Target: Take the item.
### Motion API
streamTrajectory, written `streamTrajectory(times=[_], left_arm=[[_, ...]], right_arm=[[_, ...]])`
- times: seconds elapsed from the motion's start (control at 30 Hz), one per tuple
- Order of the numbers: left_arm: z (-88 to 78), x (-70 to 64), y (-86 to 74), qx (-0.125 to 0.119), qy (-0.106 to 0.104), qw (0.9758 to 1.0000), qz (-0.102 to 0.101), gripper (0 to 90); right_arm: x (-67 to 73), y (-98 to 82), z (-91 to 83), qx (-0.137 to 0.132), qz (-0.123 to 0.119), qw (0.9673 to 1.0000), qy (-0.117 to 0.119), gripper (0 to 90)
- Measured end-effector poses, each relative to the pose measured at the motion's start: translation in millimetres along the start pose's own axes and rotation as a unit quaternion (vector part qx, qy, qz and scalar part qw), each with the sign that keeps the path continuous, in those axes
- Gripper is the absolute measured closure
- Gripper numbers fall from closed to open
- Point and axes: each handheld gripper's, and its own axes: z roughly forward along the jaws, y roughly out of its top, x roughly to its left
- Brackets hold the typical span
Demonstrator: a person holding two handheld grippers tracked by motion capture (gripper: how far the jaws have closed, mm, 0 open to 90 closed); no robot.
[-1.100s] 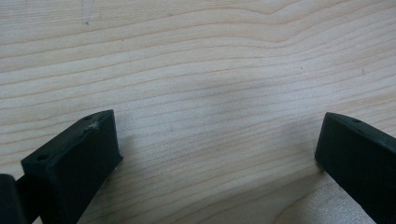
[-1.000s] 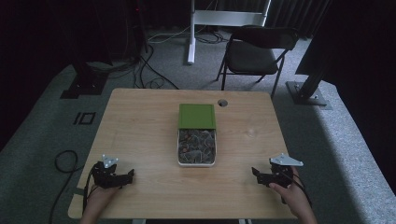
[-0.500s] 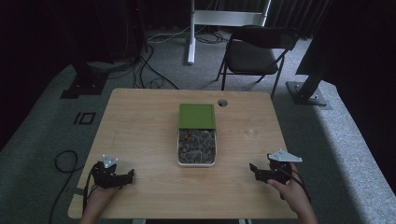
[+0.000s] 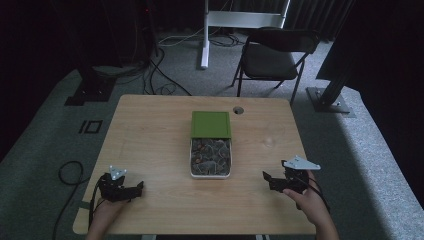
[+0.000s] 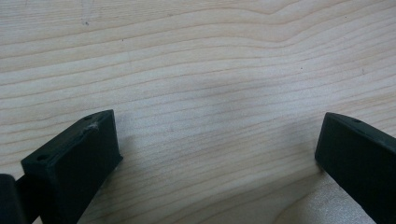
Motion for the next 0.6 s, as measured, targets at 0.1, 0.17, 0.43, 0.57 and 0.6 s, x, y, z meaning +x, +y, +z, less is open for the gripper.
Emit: streamTrajectory(times=[0.1,0.17,0.43,0.57,0.6], left_arm=[[0.0,0.0,0.0,0.000,0.000,1.0000,0.000,0.2],[0.0,0.0,0.0,0.000,0.000,1.0000,0.000,0.2],[0.0,0.0,0.0,0.000,0.000,1.0000,0.000,0.2],[0.0,0.0,0.0,0.000,0.000,1.0000,0.000,0.2],[0.0,0.0,0.0,0.000,0.000,1.0000,0.000,0.2]], right_arm=[[1.4,3.8,-0.7,-0.005,0.000,1.0000,0.004,13.7],[2.3,6.4,-1.1,-0.007,-0.001,1.0000,0.007,13.7],[9.1,18.4,-2.2,-0.015,-0.009,0.9997,0.016,13.7],[13.8,25.0,-2.6,-0.021,-0.016,0.9994,0.022,13.7],[15.1,26.8,-2.4,-0.023,-0.016,0.9993,0.024,13.7]])
